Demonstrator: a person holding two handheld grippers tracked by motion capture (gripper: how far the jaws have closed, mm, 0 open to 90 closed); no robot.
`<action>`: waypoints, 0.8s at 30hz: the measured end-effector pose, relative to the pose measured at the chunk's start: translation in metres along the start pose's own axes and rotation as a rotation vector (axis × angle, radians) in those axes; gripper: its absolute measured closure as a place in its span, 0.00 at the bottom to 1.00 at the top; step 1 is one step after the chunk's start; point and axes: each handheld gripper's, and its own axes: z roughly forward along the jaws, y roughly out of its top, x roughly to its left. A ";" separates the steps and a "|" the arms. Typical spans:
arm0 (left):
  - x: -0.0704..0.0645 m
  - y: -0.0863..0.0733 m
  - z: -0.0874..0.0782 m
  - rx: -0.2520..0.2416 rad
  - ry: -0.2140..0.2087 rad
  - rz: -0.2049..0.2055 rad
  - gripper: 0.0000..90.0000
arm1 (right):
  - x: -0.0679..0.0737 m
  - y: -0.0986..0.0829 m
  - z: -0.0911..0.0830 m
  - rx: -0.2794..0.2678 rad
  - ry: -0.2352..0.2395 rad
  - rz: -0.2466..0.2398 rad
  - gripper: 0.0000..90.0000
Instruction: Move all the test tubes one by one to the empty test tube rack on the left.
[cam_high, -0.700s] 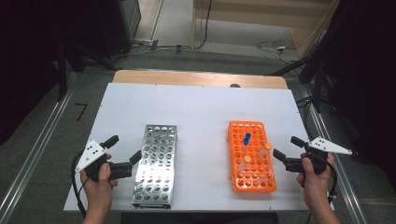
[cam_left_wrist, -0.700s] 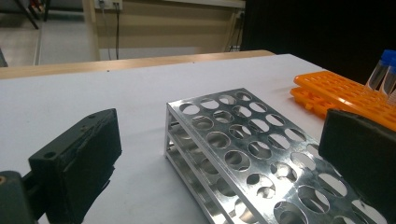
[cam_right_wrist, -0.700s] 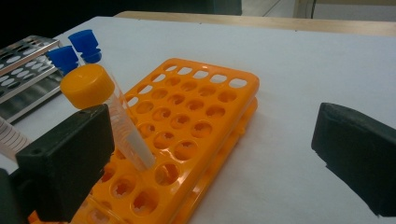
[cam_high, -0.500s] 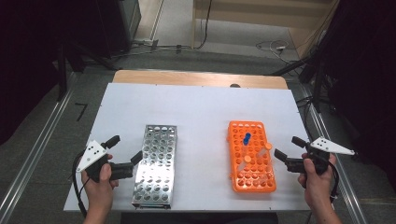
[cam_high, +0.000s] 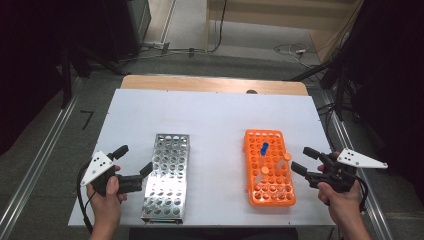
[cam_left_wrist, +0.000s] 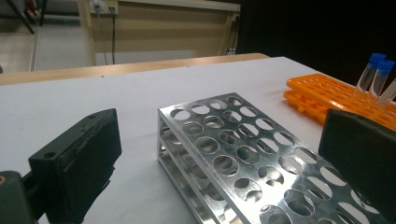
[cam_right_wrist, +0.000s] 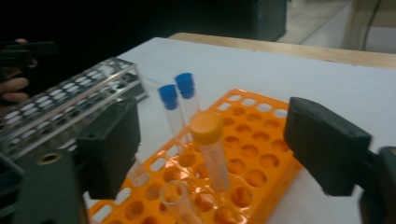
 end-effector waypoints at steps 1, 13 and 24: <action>0.000 0.000 0.000 0.000 0.000 0.000 0.00 | 0.000 0.000 0.000 0.000 0.000 0.000 0.23; -0.001 0.000 0.002 0.005 -0.006 0.001 0.00 | -0.001 -0.030 -0.001 0.121 0.099 -0.046 0.49; -0.002 0.000 0.004 0.010 -0.014 0.007 0.00 | -0.009 -0.046 0.015 0.219 0.113 -0.053 0.64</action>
